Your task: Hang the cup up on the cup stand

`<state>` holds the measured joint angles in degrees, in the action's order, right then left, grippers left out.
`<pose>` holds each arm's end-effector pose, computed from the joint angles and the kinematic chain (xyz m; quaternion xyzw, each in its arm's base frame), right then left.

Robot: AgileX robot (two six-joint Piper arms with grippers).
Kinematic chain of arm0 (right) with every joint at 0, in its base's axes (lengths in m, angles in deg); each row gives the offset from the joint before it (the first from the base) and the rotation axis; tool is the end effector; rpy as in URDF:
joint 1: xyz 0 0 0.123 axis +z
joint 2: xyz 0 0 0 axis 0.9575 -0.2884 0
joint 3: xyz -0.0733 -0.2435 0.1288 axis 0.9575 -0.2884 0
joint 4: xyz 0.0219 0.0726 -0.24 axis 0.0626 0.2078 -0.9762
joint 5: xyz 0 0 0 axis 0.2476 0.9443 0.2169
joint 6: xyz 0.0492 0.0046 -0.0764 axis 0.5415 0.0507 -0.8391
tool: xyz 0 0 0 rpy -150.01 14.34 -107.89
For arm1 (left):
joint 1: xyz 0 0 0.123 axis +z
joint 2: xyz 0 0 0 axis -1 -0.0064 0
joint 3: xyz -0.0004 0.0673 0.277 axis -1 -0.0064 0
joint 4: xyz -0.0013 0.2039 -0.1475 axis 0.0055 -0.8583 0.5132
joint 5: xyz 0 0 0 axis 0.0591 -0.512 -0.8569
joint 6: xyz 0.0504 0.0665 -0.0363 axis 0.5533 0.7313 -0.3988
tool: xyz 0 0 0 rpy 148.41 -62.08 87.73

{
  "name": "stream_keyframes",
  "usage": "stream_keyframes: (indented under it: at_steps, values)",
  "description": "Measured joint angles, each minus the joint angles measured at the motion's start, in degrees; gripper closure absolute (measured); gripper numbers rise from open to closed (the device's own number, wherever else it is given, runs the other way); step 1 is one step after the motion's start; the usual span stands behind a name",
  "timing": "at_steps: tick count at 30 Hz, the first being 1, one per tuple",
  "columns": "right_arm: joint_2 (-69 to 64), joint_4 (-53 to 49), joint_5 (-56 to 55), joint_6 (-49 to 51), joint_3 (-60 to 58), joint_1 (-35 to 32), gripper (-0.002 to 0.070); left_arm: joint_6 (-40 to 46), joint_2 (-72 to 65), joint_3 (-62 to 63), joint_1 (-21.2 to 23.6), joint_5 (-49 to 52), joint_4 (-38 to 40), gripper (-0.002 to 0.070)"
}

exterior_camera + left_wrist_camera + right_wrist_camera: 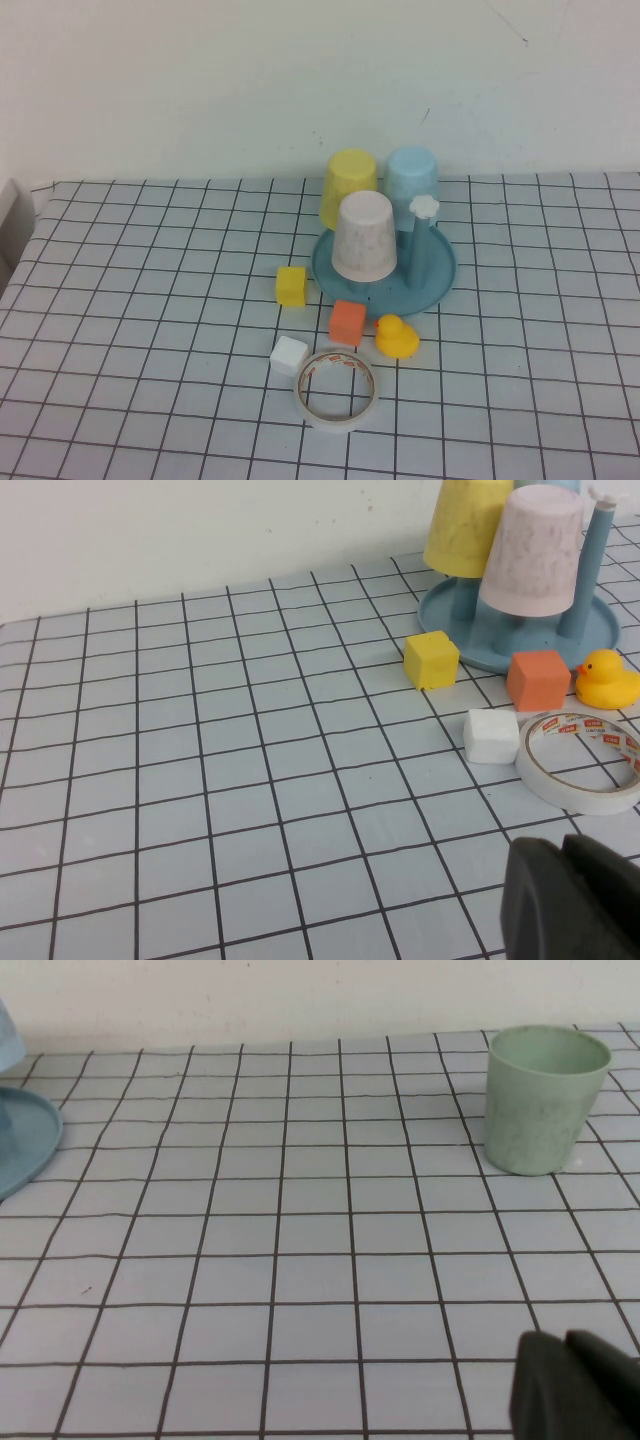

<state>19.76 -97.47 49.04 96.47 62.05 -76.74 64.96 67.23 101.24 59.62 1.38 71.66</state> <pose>0.0532 -0.0082 0.1768 0.0478 0.7874 -0.0340 0.6136 0.0369 -0.0054 0.2485 0.1110 0.7849 -0.1368 0.5940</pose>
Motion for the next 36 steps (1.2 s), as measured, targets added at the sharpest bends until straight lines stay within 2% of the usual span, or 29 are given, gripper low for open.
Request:
stream_keyframes:
  at_steps: [12, 16, 19, 25, 28, 31, 36]
  values:
    - [0.0, 0.0, 0.4, 0.0, 0.1, 0.0, 0.0678, 0.0, 0.0, -0.5, 0.0, -0.3, 0.0, 0.0676]
    - [0.0, 0.0, 0.4, 0.0, 0.1, 0.0, 0.0678, 0.3, 0.4, -3.8, 1.3, -2.5, 3.0, 0.0676]
    - [0.0, 0.0, 0.4, 0.0, 0.1, 0.0, 0.0678, 3.9, 1.2, -7.5, 6.1, -7.7, 5.3, 0.0676]
    - [0.0, 0.0, 0.5, 0.0, 0.1, 0.0, 0.0678, 21.9, 2.1, -15.3, 22.1, -21.3, 15.1, 0.0676]
    - [0.0, 0.0, 0.5, 0.0, 0.1, 0.0, 0.0678, 24.4, 2.1, -16.7, 27.5, -22.6, 15.8, 0.0676]
    - [0.0, 0.0, 0.6, 0.0, 0.1, 0.0, 0.0678, 25.4, 2.1, -16.7, 29.8, -23.5, 15.8, 0.0676]
    - [0.0, 0.0, 0.6, 0.0, 0.2, 0.0, 0.0678, 26.2, 2.1, -16.7, 30.0, -21.1, 15.8, 0.0676]
